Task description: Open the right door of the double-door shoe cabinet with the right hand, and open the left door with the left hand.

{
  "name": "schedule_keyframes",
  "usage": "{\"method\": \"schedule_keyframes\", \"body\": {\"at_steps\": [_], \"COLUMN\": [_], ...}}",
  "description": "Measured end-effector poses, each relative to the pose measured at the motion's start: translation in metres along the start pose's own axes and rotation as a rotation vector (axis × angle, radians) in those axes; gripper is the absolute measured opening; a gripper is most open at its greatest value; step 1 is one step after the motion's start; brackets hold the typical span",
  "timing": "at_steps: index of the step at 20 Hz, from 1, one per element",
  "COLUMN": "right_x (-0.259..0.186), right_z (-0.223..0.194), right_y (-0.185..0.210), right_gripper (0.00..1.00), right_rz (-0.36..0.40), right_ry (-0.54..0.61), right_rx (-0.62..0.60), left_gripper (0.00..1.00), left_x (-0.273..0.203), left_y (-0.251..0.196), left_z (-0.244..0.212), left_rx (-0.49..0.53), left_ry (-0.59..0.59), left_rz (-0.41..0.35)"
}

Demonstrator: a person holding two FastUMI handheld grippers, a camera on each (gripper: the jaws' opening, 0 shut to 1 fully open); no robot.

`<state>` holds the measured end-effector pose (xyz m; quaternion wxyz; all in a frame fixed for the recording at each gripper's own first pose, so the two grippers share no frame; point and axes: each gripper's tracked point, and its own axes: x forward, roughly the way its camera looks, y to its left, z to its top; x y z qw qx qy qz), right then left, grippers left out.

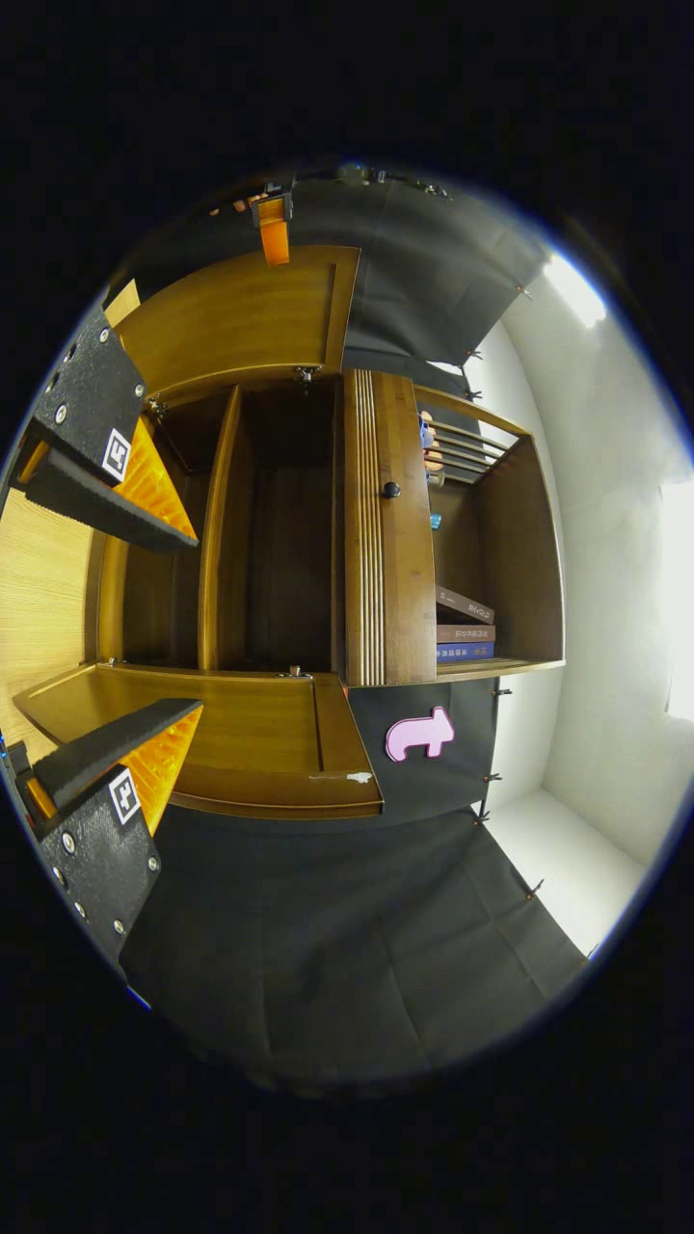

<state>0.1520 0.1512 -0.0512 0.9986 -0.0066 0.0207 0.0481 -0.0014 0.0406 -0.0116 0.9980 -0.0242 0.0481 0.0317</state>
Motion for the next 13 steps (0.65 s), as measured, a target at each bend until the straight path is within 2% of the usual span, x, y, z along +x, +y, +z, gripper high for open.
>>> {"method": "schedule_keyframes", "body": {"at_steps": [1, 2, 3, 4, 5, 6, 7, 8, 9, 13], "right_x": [0.0008, 0.0004, 0.0013, 0.0011, 0.0019, 0.0021, 0.0024, 0.0027, 0.0034, 0.0044], "right_z": [0.0010, 0.0016, 0.0018, 0.0011, 0.0009, -0.0001, -0.0013, -0.0017, -0.0018, -0.0010], "right_y": [-0.0005, -0.0004, -0.0008, -0.0008, -0.0008, -0.0007, 0.0001, 0.0005, 0.0004, -0.0014], "right_gripper": [0.87, 0.99, 0.93, 0.93, 0.99, 0.99, 0.99, 0.93, 0.99, 0.99], "right_rz": [0.000, 0.000, 0.000, 0.000, 0.000, 0.002, 0.005, 0.005, 0.007, 0.004], "right_ry": [-0.002, -0.003, -0.005, -0.003, -0.003, -0.002, -0.001, -0.001, -0.002, -0.009], "right_rx": [0.003, 0.006, 0.007, 0.005, 0.002, 0.000, -0.002, -0.002, -0.002, 0.003], "left_gripper": [0.99, 0.99, 0.99, 0.99, 0.99, 0.96, 0.99, 0.99, 0.99, 0.99], "left_x": [0.0006, 0.0011, 0.0007, 0.0005, -0.0003, -0.0003, -0.0003, -0.0006, 0.0001, -0.0011], "left_y": [0.0006, 0.0012, 0.0011, 0.0009, 0.0015, 0.0022, 0.0030, 0.0040, 0.0034, 0.0022], "left_z": [0.0002, 0.0011, 0.0022, 0.0021, 0.0009, 0.0020, 0.0019, 0.0025, 0.0030, 0.0033], "left_rx": [0.004, 0.007, 0.006, 0.003, 0.001, 0.001, 0.004, 0.008, 0.011, 0.023], "left_ry": [-0.004, -0.007, -0.008, -0.007, -0.006, -0.008, -0.009, -0.011, -0.012, -0.013], "left_rz": [0.004, 0.005, 0.004, 0.004, 0.005, 0.007, 0.012, 0.016, 0.016, 0.019]}}
